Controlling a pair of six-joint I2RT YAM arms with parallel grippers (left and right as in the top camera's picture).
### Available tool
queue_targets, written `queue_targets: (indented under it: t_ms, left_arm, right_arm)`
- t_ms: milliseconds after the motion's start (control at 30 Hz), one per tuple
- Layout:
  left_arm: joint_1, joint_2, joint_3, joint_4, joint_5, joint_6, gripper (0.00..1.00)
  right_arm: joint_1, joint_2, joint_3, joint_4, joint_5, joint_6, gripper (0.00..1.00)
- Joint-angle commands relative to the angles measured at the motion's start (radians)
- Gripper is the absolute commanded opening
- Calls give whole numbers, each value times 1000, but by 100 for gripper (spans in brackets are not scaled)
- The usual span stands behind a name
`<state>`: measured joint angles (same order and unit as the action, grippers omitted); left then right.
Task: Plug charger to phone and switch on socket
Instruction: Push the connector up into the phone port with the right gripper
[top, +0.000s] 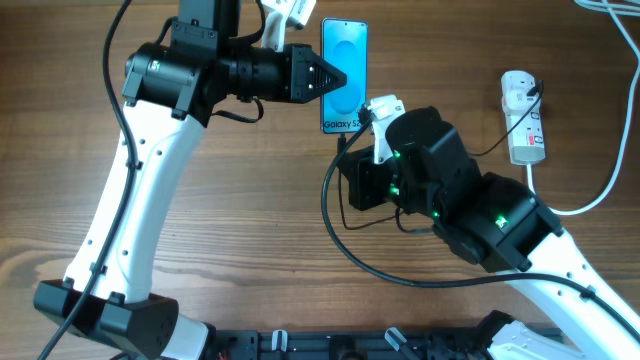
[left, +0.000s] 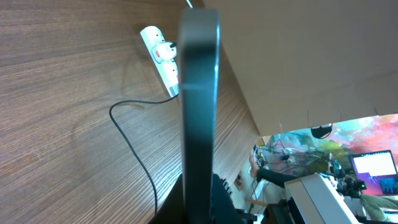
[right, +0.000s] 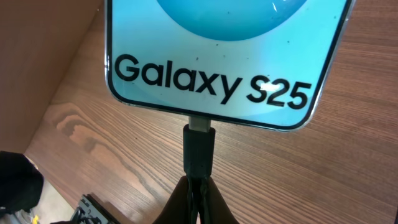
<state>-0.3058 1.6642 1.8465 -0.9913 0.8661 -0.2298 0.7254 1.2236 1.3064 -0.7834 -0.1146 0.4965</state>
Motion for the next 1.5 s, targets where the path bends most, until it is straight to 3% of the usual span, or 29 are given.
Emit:
queue_targets:
  t_ms: [0, 1467]
  left_arm:
    - [5, -6, 3, 4, 42, 17, 4]
    - [5, -5, 3, -5, 69, 43, 4]
  right_arm:
    - [4, -18, 23, 10, 3, 0, 4]
    - [0, -18, 28, 24, 78, 30, 4]
